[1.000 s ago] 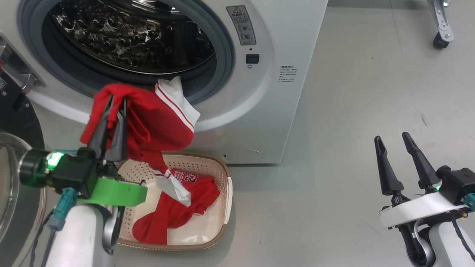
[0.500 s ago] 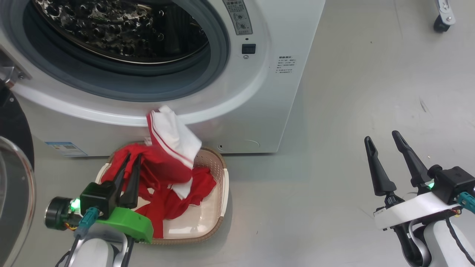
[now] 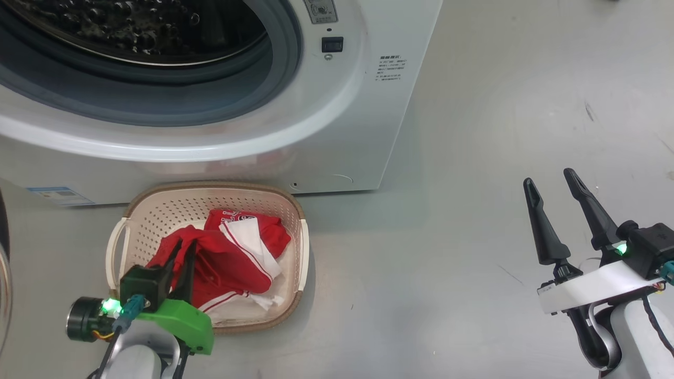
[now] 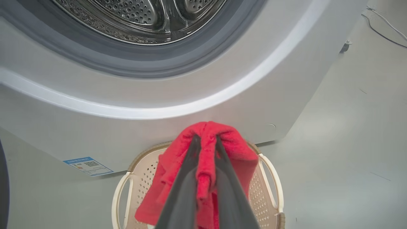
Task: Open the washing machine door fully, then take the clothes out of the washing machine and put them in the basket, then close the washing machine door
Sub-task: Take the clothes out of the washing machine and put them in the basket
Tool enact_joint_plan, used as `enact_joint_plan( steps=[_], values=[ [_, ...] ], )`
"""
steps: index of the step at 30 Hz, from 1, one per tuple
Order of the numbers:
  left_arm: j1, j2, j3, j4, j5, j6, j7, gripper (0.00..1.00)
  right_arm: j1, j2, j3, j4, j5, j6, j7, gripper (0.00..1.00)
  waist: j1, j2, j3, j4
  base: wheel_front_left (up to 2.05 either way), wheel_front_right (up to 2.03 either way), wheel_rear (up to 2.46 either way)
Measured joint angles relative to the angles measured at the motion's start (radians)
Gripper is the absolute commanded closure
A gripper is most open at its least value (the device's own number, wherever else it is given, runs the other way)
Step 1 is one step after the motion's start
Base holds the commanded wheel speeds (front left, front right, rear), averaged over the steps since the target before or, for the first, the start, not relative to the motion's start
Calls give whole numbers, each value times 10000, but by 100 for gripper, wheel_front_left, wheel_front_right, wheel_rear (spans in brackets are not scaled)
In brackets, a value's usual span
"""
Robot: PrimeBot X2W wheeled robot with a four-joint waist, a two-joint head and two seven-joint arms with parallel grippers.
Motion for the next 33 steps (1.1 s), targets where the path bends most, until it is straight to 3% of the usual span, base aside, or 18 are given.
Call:
enact_joint_plan(
  steps=[19,33],
  values=[
    [-2043,10,299,1346,88,439,259,100,-611,-351,35,-299,460,0,0,0,0,0,1851,-765,0,0,0],
    [-2472,52,825,2892,-6,963,295,100,-1010,-476,-219,-414,627,0,0,0,0,0,2907,-1126,0,0,0]
  ],
)
